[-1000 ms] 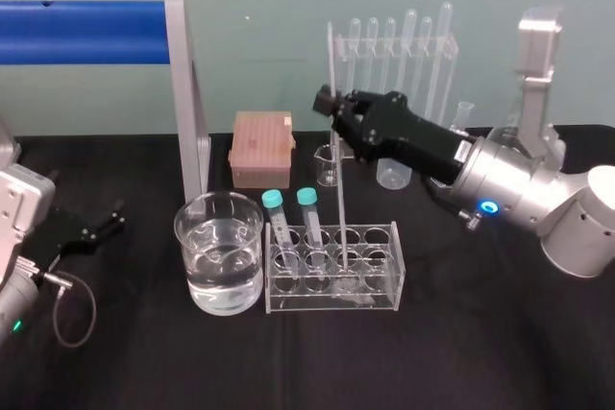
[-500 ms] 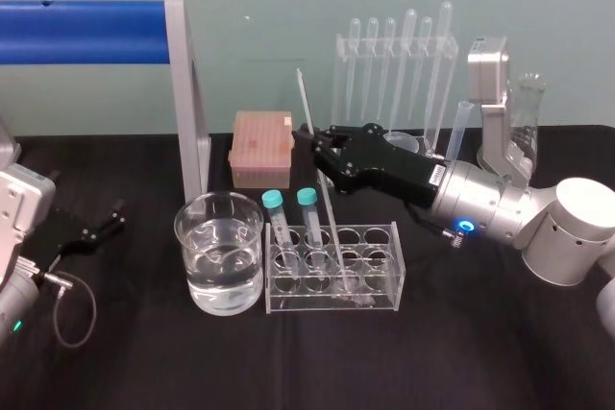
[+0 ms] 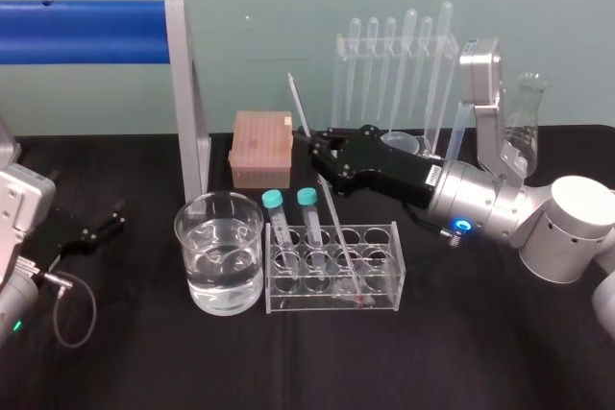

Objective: Hold the thermometer with one hand and immerse one end into the beaker, then reinsert it into the test tube rack.

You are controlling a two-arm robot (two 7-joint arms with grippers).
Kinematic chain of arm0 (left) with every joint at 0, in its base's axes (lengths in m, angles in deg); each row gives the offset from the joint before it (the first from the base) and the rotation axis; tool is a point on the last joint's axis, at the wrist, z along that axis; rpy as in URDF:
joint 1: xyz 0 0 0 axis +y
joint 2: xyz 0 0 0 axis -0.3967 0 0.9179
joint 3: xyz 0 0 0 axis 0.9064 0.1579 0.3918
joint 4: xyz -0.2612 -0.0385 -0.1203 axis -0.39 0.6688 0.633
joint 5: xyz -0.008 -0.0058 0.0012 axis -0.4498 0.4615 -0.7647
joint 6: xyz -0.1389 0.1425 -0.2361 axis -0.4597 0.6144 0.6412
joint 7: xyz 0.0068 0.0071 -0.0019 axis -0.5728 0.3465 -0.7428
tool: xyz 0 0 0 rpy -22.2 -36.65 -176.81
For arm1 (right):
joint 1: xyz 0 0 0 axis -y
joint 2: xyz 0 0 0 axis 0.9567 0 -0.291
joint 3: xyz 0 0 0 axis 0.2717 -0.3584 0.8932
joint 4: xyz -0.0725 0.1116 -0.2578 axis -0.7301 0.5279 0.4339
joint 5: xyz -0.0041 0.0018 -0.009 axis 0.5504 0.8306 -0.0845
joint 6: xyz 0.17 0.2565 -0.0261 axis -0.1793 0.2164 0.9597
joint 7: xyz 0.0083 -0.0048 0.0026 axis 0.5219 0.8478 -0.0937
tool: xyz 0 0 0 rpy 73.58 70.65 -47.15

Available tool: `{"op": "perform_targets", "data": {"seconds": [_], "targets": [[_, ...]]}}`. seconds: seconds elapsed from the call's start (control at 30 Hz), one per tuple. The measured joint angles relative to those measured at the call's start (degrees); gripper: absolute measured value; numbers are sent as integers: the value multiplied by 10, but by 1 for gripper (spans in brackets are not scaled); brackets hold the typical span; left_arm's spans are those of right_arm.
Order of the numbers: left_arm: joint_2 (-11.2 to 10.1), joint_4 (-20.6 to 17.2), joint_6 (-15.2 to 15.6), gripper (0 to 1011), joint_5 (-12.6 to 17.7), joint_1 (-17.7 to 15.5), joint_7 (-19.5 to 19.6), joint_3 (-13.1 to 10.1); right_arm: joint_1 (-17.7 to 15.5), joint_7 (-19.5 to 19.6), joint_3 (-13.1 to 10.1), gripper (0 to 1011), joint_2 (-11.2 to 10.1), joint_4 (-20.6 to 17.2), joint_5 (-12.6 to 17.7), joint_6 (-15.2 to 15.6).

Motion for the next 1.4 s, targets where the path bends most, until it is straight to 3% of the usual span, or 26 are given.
{"op": "perform_targets", "data": {"seconds": [0.13, 0.23, 0.9, 1.03, 1.1, 1.13, 1.23, 1.4], "targets": [[0, 0, 0, 1008, 0, 0, 0, 0, 0, 0, 0, 59, 0, -1, 0, 0], [0, 0, 0, 1008, 0, 0, 0, 0, -1, 0, 0, 126, 0, -1, 1, 0], [0, 0, 0, 1008, 0, 0, 0, 0, -2, 1, -1, 748, -1, -3, 3, -1], [0, 0, 0, 1008, 0, 0, 0, 0, -18, 26, -30, 877, -13, -21, 17, 1], [0, 0, 0, 1008, 0, 0, 0, 0, -18, 26, -30, 877, -13, -21, 17, 1], [0, 0, 0, 1008, 0, 0, 0, 0, -41, 82, -64, 957, -25, -37, 20, 4], [0, 0, 0, 1008, 0, 0, 0, 0, -77, 185, -97, 1000, -39, -48, -7, 12], [0, 0, 0, 1008, 0, 0, 0, 0, -116, 295, -108, 1000, -44, -31, -54, 47]]}}
